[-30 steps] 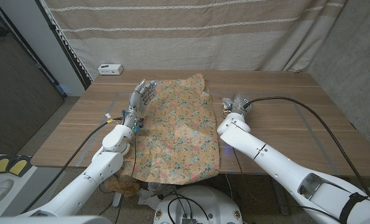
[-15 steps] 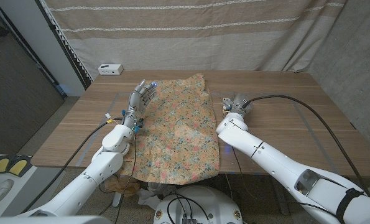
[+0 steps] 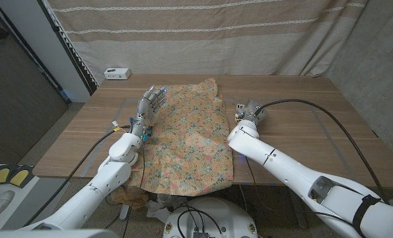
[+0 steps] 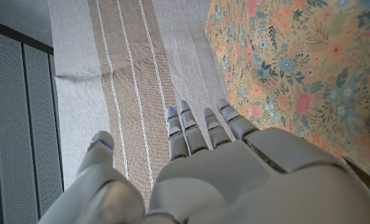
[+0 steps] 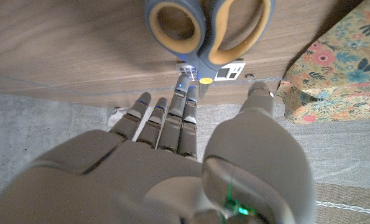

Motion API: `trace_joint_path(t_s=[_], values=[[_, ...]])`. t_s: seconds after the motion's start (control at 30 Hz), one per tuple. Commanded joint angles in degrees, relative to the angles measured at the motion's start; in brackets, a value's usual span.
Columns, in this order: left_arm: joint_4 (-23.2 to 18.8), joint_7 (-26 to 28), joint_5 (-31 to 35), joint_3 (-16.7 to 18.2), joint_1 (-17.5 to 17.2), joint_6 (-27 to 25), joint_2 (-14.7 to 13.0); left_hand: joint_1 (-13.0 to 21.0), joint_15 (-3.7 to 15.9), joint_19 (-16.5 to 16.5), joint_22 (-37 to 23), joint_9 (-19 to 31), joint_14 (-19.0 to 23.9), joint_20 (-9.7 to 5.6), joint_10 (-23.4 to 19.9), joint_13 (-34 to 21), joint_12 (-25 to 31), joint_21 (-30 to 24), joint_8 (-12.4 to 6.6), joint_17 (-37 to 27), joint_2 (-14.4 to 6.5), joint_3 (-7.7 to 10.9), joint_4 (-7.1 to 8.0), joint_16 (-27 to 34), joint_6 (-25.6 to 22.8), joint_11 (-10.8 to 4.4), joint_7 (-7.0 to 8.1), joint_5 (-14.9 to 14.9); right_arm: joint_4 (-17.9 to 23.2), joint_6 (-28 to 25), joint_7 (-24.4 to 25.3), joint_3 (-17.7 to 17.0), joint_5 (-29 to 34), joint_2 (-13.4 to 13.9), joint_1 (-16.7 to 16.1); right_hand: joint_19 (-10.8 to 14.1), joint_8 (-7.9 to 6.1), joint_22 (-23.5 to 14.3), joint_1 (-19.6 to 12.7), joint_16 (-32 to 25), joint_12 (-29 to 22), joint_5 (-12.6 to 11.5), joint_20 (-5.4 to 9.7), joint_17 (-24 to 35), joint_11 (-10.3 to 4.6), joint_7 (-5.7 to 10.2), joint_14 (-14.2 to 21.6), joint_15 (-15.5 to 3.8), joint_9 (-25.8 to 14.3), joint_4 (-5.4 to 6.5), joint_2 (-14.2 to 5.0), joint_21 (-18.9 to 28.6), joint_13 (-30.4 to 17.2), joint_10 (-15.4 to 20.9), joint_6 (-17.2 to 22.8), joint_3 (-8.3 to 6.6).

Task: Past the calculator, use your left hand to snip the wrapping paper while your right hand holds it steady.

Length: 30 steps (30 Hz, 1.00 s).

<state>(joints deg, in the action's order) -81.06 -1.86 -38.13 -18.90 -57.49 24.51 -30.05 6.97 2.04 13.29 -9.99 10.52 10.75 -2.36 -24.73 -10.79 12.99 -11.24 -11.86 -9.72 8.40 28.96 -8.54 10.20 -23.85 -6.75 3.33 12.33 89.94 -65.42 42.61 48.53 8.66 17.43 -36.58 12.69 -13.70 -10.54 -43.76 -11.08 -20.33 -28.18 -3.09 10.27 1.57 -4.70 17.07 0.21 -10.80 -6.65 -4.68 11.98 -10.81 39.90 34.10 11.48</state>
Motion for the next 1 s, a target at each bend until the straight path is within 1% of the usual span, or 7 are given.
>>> trace_joint_path(t_s=[0.03, 0.23, 0.5, 0.6, 0.7, 0.83, 1.0], values=[[0.7, -0.2, -0.2, 0.0, 0.1, 0.4, 0.3, 0.2, 6.13, -0.1, -0.2, 0.2, -0.1, -2.81, -0.5, -0.2, -0.3, 0.0, -0.20, -0.2, -0.1, -0.17, 0.01, 0.4, -0.6, -0.10, -0.01, 0.1, -3.9, -2.1, 1.4, 2.6, 2.2, -1.7, 1.9, 0.4, 0.18, -0.3, 0.5, -0.5, 0.0, 0.2, -0.46, 0.2, -0.20, 0.23, 1.7, 3.11, -0.4, 0.38, -0.10, 0.1, -0.3, 0.8, 0.7, 0.31], [0.9, -0.2, -0.4, 0.1, 0.1, 0.5, 0.4, 0.2, 6.14, -0.2, -0.2, 0.2, -0.1, -2.80, -0.6, -0.2, -0.3, 0.0, -0.13, -0.2, -0.2, -0.21, 0.02, 0.4, -0.5, -0.03, -0.03, 0.1, -5.1, -2.3, 1.4, 3.0, 2.5, -2.2, 2.1, 0.5, 0.20, -0.3, 0.4, -0.3, 0.0, 0.2, -0.74, 0.2, -0.29, 0.71, 1.6, 3.23, -0.4, 0.32, -0.05, 0.1, -0.3, 1.0, 0.8, 0.30], [1.2, -0.4, -0.5, 0.1, 0.2, 0.6, 0.5, 0.2, 6.20, -0.2, -0.2, 0.2, -0.1, -2.75, -0.6, -0.2, -0.4, 0.0, -0.02, -0.2, -0.2, -0.27, 0.04, 0.3, -0.5, -0.16, -0.03, 0.1, -5.9, -2.0, 2.1, 3.0, 3.0, -2.7, 2.0, 0.8, -0.05, -0.3, -0.5, -0.3, -0.1, 0.2, -0.70, 0.2, -0.69, 1.13, 1.8, 2.37, -0.5, -0.09, -0.16, 0.2, -0.4, 1.9, 1.7, 0.00], [1.3, -0.4, -0.5, 0.1, 0.2, 0.6, 0.5, 0.2, 6.14, -0.3, -0.2, 0.2, -0.2, -2.75, -0.6, -0.2, -0.4, 0.1, 0.01, -0.2, -0.2, -0.29, 0.05, 0.3, -0.5, -0.57, -0.02, 0.1, -6.2, -2.2, 2.2, 3.0, 3.0, -2.9, 2.1, 1.1, -0.14, -0.3, -1.3, -0.3, -0.3, 0.2, -0.64, 0.2, -1.05, 1.48, 2.1, 2.12, -0.5, -0.42, -0.23, 0.3, -0.4, 2.7, 2.0, -0.26], [1.3, -0.4, -0.5, 0.1, 0.1, 0.6, 0.5, 0.2, 6.12, -0.3, -0.2, 0.2, -0.2, -2.68, -0.7, -0.2, -0.4, 0.1, 0.04, -0.2, -0.2, -0.33, 0.06, 0.3, -0.5, 0.15, 0.03, 0.1, -6.6, -2.2, 2.0, 3.0, 2.9, -3.1, 2.2, 1.1, -0.17, -0.3, -1.7, -0.3, -0.3, 0.2, -0.62, 0.2, -1.17, 1.64, 2.3, 1.69, -0.5, -0.61, -0.29, 0.3, -0.4, 2.9, 2.2, -0.42], [1.4, -0.4, -0.5, 0.2, 0.2, 0.8, 0.6, 0.2, 6.14, -0.3, -0.2, 0.2, -0.2, -2.68, -0.7, -0.2, -0.5, 0.1, 0.08, -0.2, -0.2, -0.36, 0.07, 0.3, -0.5, -0.24, -0.08, 0.1, -7.2, -2.6, 1.8, 3.2, 2.9, -3.3, 2.5, 1.1, -0.19, -0.3, -2.0, -0.2, -0.3, 0.2, -0.55, 0.2, -1.18, 1.62, 2.1, 1.40, -0.6, -0.71, -0.38, 0.3, -0.4, 3.0, 2.3, -0.54], [1.8, -0.6, -0.6, 0.1, 0.4, 0.7, 0.7, 0.2, 6.16, -0.3, -0.2, 0.2, -0.2, -2.67, -0.6, -0.2, -0.5, 0.1, 0.12, -0.2, -0.2, -0.39, 0.08, 0.3, -0.5, -0.17, -0.04, 0.1, -8.6, -2.7, 1.9, 4.4, 3.6, -3.5, 3.2, 1.0, -0.22, -0.3, -2.3, -0.2, -0.3, 0.2, -0.71, 0.2, -1.11, 1.64, 2.1, 1.07, -0.6, -0.81, -0.48, 0.2, -0.5, 3.1, 2.5, -0.69]])
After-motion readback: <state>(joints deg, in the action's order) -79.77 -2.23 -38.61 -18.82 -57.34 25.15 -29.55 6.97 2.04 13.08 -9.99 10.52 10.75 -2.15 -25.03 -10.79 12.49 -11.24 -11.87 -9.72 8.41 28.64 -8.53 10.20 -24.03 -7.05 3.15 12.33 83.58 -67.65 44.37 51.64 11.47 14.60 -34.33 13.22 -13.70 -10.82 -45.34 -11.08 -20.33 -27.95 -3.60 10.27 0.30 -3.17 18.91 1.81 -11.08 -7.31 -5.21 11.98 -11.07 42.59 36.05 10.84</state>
